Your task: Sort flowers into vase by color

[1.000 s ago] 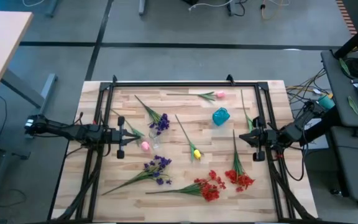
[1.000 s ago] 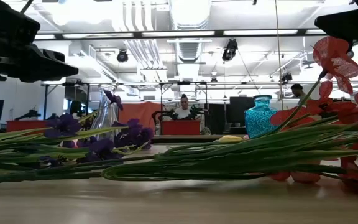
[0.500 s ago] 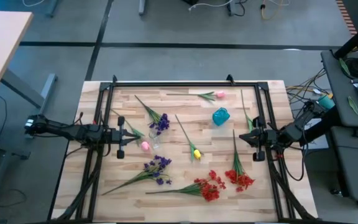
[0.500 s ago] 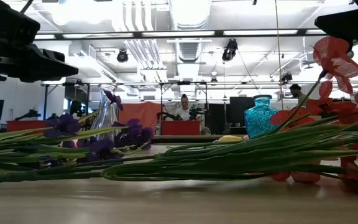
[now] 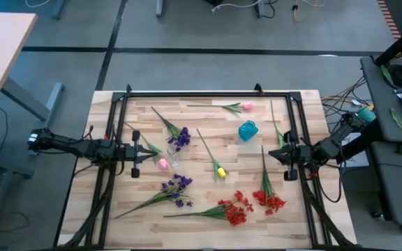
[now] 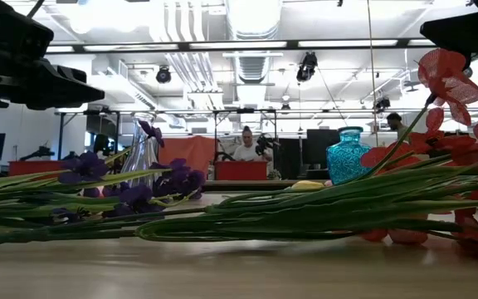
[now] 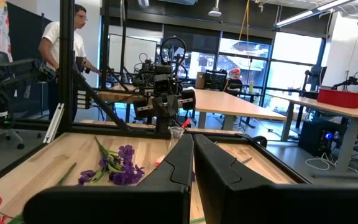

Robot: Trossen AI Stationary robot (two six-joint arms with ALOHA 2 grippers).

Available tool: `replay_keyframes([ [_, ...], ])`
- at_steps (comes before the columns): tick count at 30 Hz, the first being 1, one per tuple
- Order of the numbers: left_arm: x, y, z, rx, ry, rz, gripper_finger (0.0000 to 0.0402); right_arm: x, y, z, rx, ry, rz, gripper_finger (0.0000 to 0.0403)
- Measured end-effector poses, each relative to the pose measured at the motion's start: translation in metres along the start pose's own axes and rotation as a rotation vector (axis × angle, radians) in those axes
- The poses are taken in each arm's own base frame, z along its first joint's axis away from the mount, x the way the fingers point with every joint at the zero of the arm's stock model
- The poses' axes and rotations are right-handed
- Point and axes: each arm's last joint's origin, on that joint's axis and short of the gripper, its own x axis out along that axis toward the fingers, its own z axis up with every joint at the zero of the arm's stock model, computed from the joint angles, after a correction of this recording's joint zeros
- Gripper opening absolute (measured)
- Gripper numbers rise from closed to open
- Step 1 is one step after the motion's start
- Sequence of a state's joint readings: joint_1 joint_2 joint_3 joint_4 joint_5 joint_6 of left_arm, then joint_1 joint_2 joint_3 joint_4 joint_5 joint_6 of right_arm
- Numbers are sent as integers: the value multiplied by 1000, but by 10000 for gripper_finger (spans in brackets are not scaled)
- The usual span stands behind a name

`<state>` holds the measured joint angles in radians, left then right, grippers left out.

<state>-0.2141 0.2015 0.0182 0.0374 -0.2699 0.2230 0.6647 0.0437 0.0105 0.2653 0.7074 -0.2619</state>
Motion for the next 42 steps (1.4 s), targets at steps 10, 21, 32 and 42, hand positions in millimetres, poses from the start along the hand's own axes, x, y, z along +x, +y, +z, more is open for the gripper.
replay_keyframes([
  [10,0,0,0,0,0,0,0,0,0,0,0,0,0,9],
  [21,0,0,0,0,0,0,0,0,0,0,0,0,1,9],
  [32,-2,3,20,54,-228,-27,0,0,1,0,288,-3,28,9],
  [42,-3,4,26,76,-287,-7,0,0,-2,10,568,-47,29,9],
])
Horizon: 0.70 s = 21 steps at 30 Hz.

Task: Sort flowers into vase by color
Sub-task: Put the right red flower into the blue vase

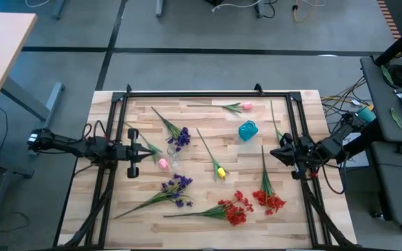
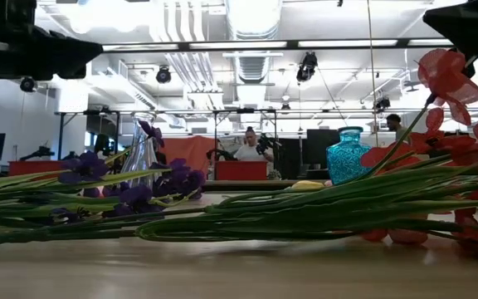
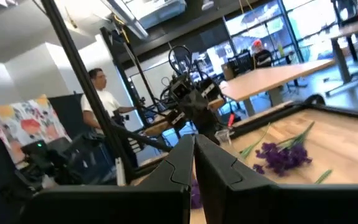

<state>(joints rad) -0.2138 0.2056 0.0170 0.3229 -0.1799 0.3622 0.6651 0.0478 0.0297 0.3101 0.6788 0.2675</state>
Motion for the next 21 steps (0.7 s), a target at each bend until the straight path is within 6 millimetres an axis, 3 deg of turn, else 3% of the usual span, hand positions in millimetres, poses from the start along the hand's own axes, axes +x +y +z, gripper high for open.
replay_keyframes([
  [1,0,0,3,-77,-37,-8,0,0,1,4,29,3,0,9],
  [5,-3,7,27,-654,-296,-102,0,4,7,13,133,124,-23,9],
  [7,-6,11,36,-814,-405,-125,0,6,11,19,194,188,-62,9],
  [13,-13,17,49,-904,-566,-163,0,10,19,37,349,452,-349,9],
  [17,-8,15,47,-938,-501,-166,0,6,20,42,471,646,-660,9],
  [21,4,13,40,-927,-359,-64,0,10,25,44,464,738,-869,9],
])
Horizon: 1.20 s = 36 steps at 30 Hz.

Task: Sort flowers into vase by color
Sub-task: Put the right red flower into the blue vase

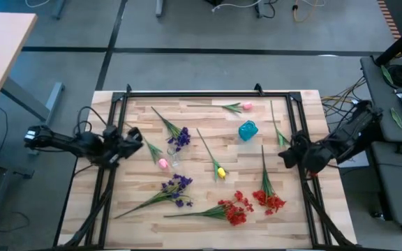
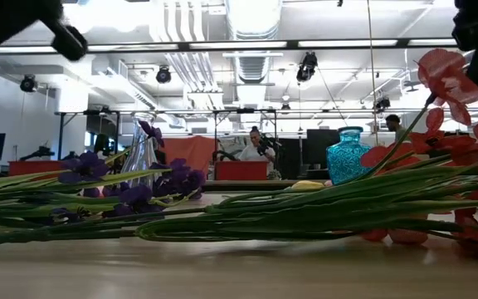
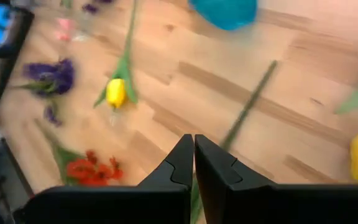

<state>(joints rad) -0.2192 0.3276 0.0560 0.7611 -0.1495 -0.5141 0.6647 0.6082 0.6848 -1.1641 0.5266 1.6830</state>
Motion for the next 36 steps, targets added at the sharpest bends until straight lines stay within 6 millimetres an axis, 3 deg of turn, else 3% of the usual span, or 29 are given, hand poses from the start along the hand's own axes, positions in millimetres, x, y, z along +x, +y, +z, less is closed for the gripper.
replay_keyframes([
  [5,10,7,-9,10,63,154,0,3,21,-2,-93,-74,-55,9],
  [9,19,6,-10,71,98,163,0,3,30,-3,-121,-95,-65,9],
  [15,32,-1,-7,157,200,125,0,7,32,-3,-141,-131,-91,9],
  [25,71,-15,7,283,498,245,0,8,34,-5,-117,-109,-96,9],
  [32,92,-18,4,403,702,290,0,9,36,-5,-66,-112,-73,11],
  [36,103,-18,-2,445,763,265,0,13,47,-10,-82,-78,-25,31],
])
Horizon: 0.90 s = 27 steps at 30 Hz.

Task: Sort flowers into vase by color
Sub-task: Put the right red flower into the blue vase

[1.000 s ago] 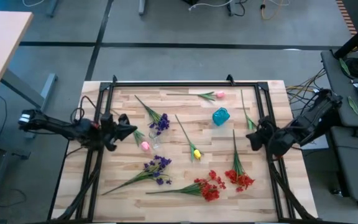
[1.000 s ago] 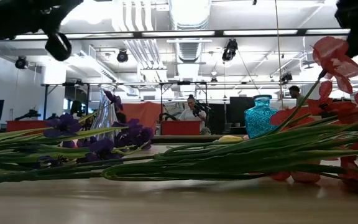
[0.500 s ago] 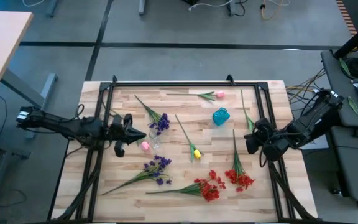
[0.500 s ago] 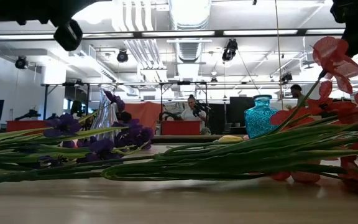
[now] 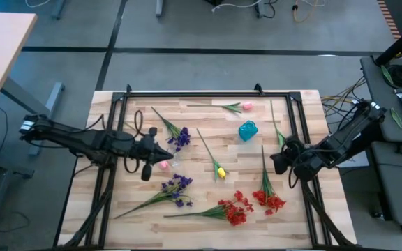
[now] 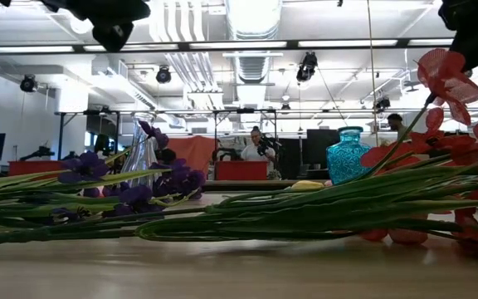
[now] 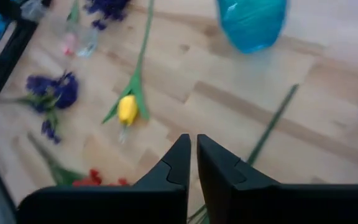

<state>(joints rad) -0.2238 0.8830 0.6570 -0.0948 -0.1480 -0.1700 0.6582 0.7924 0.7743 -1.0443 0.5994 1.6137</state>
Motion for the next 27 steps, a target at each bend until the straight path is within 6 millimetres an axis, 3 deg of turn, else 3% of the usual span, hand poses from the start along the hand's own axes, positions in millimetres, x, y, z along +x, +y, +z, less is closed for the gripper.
replay_keyframes([
  [6,14,-3,-1,40,55,-3,0,9,19,-8,-52,32,15,96],
  [15,24,-6,0,21,83,-6,0,19,42,-11,37,143,-81,191],
  [27,20,-7,7,13,56,-12,0,77,34,-25,64,426,-411,203],
])
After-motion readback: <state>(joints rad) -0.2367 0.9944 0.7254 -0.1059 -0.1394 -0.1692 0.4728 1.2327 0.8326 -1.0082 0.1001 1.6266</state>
